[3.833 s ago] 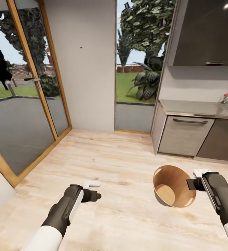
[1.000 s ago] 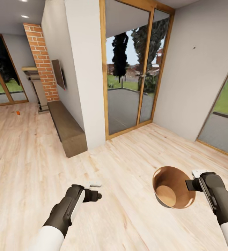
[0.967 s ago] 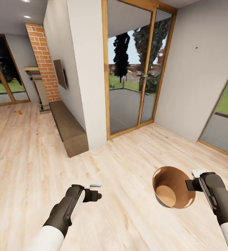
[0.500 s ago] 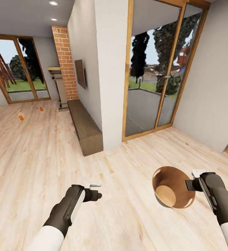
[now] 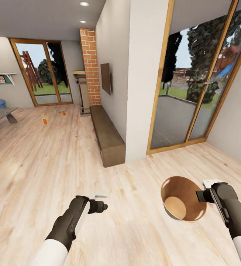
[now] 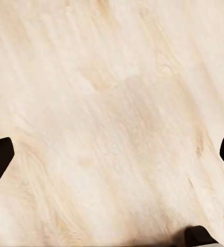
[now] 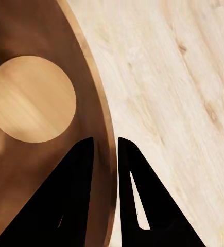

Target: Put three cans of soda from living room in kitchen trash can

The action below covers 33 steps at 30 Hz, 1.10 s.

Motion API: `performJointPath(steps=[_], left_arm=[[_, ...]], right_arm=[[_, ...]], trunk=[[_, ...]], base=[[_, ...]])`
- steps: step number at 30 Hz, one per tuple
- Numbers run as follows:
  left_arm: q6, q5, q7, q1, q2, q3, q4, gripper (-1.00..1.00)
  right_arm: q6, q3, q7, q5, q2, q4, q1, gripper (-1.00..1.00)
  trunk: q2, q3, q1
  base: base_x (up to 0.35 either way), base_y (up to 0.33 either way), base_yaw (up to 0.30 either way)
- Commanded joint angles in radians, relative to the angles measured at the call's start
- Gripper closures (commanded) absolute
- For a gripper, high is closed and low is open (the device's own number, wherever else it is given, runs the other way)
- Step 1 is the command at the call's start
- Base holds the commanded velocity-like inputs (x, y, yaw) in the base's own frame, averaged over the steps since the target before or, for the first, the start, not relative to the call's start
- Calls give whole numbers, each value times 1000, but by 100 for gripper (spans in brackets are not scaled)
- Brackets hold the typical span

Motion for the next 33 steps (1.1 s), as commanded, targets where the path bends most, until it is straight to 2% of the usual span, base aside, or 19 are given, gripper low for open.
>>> performJointPath(steps=[1,10,23,33], left_arm=[[0,0,0,0,0,0,0,-100],[-1,0,0,0,0,0,0,-100],[-2,0,0,0,0,0,0,-100],[-2,0,0,0,0,0,0,-100]], right_arm=[[1,0,5,-11,0,0,0,100],[1,0,6,-12,0,-1,0,100],[1,0,6,-16,1,-2,0,100],[1,0,6,-13,17,-2,0,100]], trunk=[[0,0,0],[0,0,0],[0,0,0],[0,0,0]], base=[[285,178,283],[286,194,270],[285,206,59],[285,207,207]])
